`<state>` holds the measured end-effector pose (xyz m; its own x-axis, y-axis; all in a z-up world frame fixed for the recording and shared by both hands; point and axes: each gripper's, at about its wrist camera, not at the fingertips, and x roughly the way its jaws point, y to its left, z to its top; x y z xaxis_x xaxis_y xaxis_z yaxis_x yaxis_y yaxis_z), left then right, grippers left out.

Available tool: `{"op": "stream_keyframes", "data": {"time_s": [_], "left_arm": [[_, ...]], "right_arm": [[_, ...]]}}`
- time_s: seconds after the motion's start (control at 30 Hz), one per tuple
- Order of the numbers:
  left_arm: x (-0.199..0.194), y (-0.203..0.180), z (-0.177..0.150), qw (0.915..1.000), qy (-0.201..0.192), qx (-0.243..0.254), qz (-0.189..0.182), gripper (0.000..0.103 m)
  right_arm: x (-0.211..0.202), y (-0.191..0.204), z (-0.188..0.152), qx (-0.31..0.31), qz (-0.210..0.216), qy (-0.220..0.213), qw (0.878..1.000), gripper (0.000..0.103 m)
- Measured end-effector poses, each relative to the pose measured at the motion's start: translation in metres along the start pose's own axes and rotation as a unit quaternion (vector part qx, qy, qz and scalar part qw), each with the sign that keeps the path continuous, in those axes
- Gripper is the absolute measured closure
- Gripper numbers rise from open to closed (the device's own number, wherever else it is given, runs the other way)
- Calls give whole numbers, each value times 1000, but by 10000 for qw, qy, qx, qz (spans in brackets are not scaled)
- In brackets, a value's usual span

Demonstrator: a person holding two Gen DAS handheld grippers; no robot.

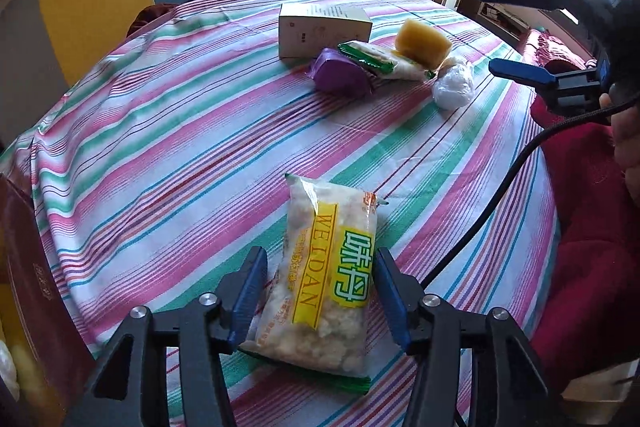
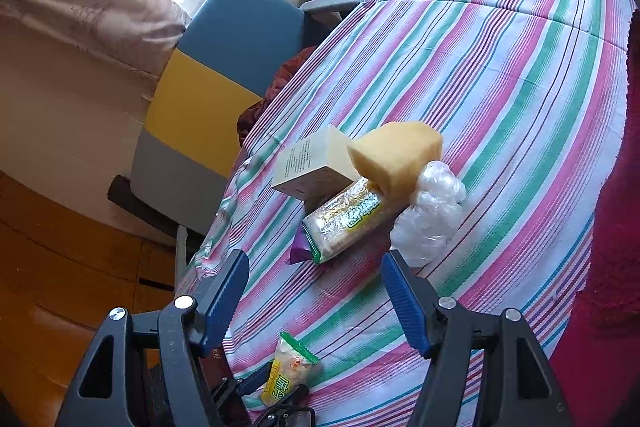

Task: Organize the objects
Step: 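Grasp the second clear plastic bundle with right while left lifts the WEIDAN packet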

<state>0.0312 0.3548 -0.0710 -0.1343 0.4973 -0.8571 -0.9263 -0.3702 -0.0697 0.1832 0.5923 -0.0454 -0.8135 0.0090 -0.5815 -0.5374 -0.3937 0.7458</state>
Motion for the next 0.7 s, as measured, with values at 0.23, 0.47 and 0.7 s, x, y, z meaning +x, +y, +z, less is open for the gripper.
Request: {"op": "stream_keyframes", "data": {"time_s": [0.23, 0.47, 0.7], "left_arm": [[2, -3, -3, 9999, -150, 14, 69, 60], [-2, 4, -11, 9994, -256, -222, 29, 61], [-5, 4, -17, 9990, -357, -279, 42, 61]], "right_arm": [[9, -9, 4, 307, -692, 181, 9970, 33], [24, -19, 28, 475, -1794, 0, 9826, 33], [64, -22, 32, 86, -2333, 569, 9707, 67]]}}
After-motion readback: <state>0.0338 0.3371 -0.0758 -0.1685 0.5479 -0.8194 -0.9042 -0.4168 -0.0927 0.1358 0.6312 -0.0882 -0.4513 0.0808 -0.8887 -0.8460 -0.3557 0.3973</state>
